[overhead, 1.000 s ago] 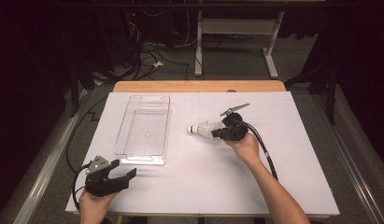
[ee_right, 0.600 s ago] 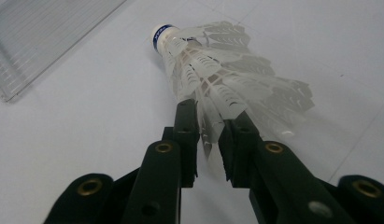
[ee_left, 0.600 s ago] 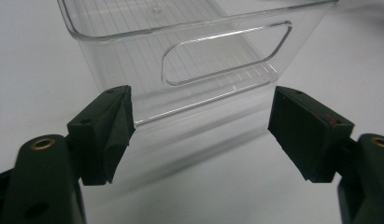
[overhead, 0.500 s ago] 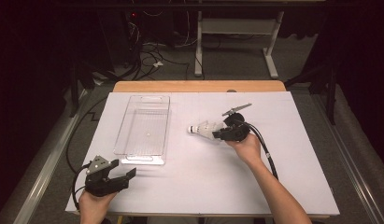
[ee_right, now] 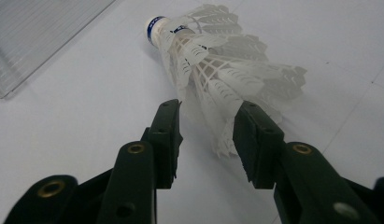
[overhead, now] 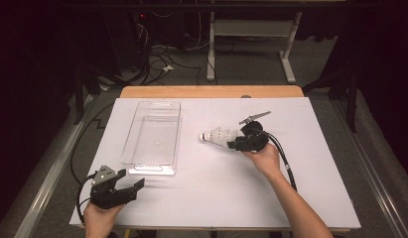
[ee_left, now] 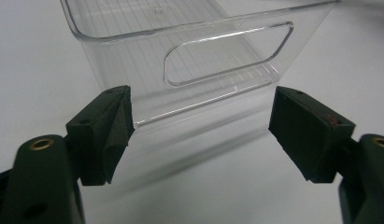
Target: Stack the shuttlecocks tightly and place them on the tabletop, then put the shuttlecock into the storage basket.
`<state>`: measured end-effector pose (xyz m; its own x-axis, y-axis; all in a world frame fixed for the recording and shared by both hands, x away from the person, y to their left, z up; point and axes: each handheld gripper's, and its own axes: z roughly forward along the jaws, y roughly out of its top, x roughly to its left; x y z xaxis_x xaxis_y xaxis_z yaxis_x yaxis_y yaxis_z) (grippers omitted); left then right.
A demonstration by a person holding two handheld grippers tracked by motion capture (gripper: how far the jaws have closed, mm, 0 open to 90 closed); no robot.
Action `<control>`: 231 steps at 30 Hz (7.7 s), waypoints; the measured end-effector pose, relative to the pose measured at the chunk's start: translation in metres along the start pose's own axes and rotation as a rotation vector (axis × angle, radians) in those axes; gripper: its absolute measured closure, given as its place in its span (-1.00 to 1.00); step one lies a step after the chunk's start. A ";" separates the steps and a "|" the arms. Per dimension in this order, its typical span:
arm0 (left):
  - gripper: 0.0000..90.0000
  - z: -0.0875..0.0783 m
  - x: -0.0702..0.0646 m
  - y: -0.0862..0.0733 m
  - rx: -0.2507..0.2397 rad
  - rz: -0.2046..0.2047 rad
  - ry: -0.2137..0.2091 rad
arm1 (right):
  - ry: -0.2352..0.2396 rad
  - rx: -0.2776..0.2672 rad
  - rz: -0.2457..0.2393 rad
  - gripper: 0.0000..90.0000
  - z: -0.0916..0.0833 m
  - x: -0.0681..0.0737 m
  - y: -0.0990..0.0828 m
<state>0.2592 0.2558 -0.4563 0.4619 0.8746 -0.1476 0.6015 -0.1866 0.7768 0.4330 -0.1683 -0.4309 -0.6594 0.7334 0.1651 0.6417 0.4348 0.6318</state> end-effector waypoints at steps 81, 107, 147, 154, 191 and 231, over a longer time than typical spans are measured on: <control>-0.49 -0.001 0.001 0.000 -0.008 -0.016 -0.014 | -0.020 -0.054 -0.033 0.26 0.037 0.017 0.001; -0.49 -0.001 0.001 0.000 -0.007 -0.012 -0.015 | -0.004 -0.057 -0.025 0.94 0.039 0.018 0.007; -0.48 -0.002 0.002 0.000 -0.019 -0.012 -0.006 | 0.015 -0.070 -0.031 0.98 0.014 0.017 0.011; -0.48 -0.003 0.003 0.000 -0.024 -0.017 -0.002 | 0.023 -0.066 -0.036 0.98 0.011 0.018 0.014; -0.48 -0.005 0.008 -0.001 -0.036 -0.031 0.006 | 0.065 -0.057 -0.061 0.98 0.001 0.030 0.031; -0.47 -0.004 0.008 -0.001 -0.025 -0.027 0.003 | 0.091 -0.071 -0.078 0.98 -0.005 0.039 0.040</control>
<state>0.2592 0.2646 -0.4556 0.4438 0.8804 -0.1672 0.5971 -0.1514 0.7877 0.4304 -0.1249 -0.3951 -0.7409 0.6471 0.1798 0.5604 0.4480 0.6966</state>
